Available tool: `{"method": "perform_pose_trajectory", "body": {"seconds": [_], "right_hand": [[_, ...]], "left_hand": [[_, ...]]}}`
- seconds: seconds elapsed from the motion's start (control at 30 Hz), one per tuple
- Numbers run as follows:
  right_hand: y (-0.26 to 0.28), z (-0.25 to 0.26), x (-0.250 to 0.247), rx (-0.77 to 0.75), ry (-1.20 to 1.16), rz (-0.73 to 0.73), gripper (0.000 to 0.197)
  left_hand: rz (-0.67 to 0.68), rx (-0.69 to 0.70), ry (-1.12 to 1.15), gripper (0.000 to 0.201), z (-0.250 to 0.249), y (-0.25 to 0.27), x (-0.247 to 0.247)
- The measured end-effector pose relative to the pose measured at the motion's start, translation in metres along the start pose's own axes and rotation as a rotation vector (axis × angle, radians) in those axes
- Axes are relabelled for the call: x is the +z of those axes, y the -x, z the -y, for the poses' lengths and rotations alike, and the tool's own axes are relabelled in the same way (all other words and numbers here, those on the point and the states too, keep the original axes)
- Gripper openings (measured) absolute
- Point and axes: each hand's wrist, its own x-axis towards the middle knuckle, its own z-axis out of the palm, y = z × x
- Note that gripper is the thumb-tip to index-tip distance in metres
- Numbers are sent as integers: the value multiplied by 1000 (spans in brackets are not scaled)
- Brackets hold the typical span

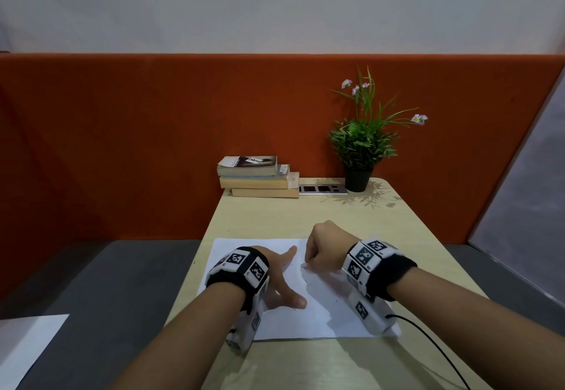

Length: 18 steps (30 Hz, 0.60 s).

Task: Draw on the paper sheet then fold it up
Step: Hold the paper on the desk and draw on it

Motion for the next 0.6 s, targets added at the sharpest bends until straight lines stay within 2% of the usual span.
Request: {"method": "perform_pose_trajectory", "body": {"seconds": [0.07,0.23,0.43,0.5,0.6], "right_hand": [[5,-1,3,-8,-17,31,8],[28,-10,5,-94,-93,253,14],[13,-20,2,-12,-37,-14,11],[16,-18,5,-3,-45,-9,12],[31,-13,8,-33,-125,131,10]], "left_hand": [[-3,4,-5,151,0,1,0],[-38,-10,-24,151,-1,2,3],[-29,-12,-33,157,-2,4,3],[-43,-15,-44,153,-2,5,3],[-34,-23,-41,150,-4,6,2]]}}
